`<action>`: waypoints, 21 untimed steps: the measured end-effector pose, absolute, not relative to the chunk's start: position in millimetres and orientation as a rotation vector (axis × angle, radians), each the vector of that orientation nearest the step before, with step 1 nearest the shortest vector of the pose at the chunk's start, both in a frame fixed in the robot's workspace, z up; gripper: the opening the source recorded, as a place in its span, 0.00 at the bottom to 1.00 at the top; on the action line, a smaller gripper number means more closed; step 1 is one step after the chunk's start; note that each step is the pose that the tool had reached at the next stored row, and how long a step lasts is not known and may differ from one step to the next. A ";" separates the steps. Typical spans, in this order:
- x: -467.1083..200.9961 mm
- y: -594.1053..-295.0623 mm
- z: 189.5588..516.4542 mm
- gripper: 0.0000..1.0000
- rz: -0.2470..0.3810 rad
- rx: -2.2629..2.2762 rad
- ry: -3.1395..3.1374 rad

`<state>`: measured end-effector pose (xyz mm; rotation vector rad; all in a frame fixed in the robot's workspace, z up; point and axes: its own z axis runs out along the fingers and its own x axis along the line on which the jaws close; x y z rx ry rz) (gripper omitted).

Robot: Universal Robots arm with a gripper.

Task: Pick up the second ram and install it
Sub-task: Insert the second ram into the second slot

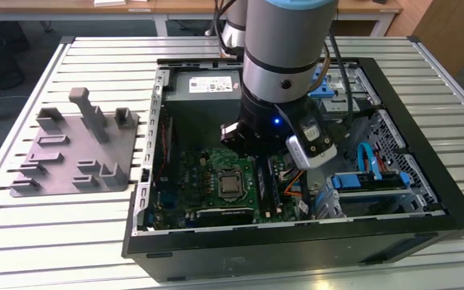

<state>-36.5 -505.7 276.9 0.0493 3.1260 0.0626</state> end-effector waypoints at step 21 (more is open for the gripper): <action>-26.6 -506.5 238.9 0.14 0.062 0.080 3.125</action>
